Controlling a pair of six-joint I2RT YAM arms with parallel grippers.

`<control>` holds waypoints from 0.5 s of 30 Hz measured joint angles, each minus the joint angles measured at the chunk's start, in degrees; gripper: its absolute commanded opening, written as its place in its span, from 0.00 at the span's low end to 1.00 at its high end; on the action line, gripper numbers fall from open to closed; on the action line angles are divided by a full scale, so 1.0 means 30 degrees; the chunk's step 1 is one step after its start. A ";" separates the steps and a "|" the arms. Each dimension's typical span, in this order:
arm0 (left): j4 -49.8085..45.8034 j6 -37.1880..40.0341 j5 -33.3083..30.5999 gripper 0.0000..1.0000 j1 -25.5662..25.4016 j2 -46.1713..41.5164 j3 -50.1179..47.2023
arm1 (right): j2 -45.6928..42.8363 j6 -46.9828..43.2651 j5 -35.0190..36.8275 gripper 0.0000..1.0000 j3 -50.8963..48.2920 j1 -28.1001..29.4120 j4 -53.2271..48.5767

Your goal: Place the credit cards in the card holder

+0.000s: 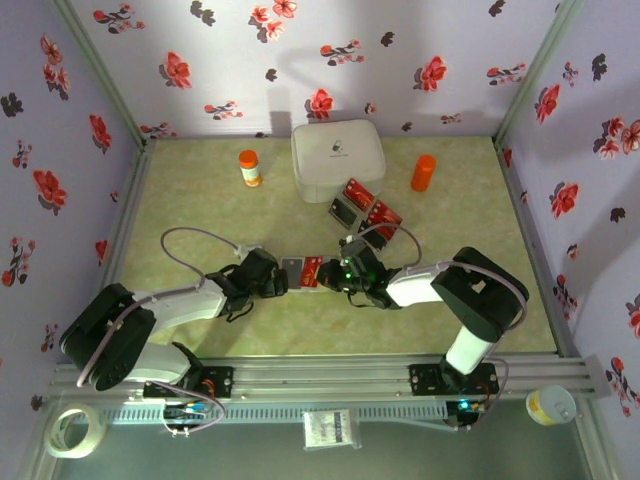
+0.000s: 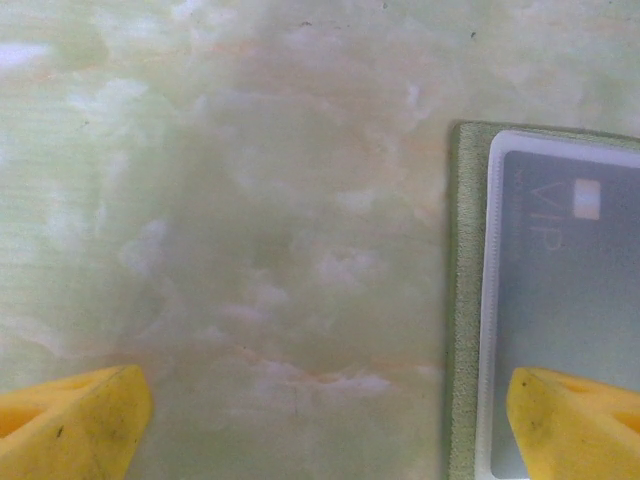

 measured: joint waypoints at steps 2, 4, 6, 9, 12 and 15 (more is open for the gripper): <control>0.0000 -0.0007 -0.0007 0.94 0.0000 0.0000 0.0000 | 0.0000 0.0000 -0.0015 0.00 0.0087 0.0000 -0.0211; 0.0000 -0.0007 -0.0007 0.94 0.0000 0.0000 0.0000 | 0.0000 0.0007 -0.0015 0.00 0.0168 0.0000 -0.0401; 0.0000 -0.0007 -0.0007 0.94 0.0000 0.0000 0.0000 | 0.0000 0.0000 -0.0015 0.00 0.0240 0.0000 -0.0583; 0.0000 0.0000 -0.0007 0.94 0.0000 0.0000 0.0000 | 0.0000 -0.0007 -0.0080 0.00 0.0481 0.0000 -0.1035; 0.0000 0.0000 -0.0007 0.94 0.0000 0.0007 0.0000 | 0.0000 -0.0160 -0.0175 0.00 0.0772 0.0000 -0.1639; 0.0000 0.0000 -0.0007 0.94 0.0000 0.0007 0.0000 | 0.0000 -0.0357 -0.0321 0.00 0.1086 0.0000 -0.2237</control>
